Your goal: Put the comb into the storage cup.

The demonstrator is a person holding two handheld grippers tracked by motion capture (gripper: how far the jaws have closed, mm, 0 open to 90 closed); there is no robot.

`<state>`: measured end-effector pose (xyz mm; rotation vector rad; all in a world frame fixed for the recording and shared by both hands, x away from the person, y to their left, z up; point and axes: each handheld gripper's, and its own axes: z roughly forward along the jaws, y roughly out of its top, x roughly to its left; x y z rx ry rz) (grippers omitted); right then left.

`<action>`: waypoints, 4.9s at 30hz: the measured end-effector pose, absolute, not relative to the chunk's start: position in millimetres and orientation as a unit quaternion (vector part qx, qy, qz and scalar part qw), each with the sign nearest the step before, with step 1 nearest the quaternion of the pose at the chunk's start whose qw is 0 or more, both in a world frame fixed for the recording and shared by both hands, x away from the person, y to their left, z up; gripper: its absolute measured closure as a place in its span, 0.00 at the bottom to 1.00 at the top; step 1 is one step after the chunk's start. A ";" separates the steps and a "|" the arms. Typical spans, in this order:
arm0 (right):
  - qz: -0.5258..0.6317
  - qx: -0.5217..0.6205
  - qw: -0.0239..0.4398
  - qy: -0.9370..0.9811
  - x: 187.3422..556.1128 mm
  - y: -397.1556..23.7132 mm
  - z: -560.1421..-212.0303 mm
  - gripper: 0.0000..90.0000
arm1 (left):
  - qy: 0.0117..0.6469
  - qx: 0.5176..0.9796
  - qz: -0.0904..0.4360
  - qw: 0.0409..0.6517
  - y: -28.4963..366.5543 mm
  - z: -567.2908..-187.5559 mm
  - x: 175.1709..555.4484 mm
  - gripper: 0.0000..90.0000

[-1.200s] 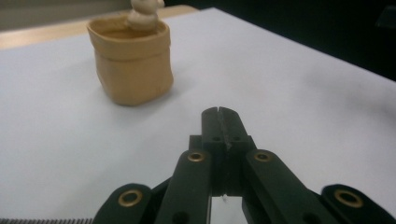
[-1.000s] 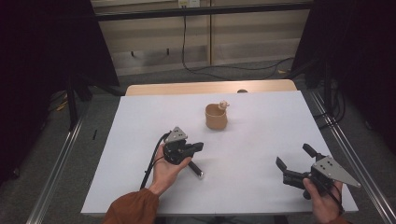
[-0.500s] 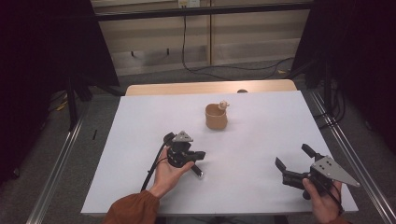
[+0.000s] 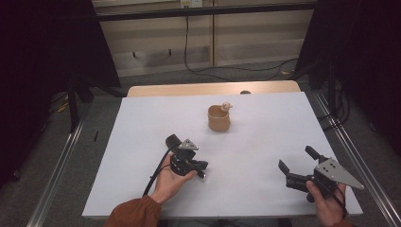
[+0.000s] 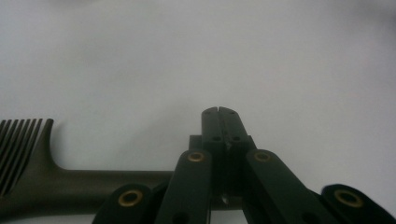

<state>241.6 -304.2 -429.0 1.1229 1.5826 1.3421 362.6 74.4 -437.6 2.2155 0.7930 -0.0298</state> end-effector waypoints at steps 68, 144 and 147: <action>0.527 0.438 0.379 0.621 240.5 -304.4 -428.8 0.00 | 0.313 0.883 -0.043 0.347 90.8 -443.6 360.4 1.00; 0.528 0.437 0.378 0.623 240.4 -303.4 -428.8 0.00 | 0.330 0.886 -0.053 0.322 128.3 -438.2 349.3 1.00; 0.528 0.437 0.378 0.623 240.7 -303.8 -428.9 0.00 | 0.333 0.886 -0.052 0.318 129.9 -437.7 349.3 1.00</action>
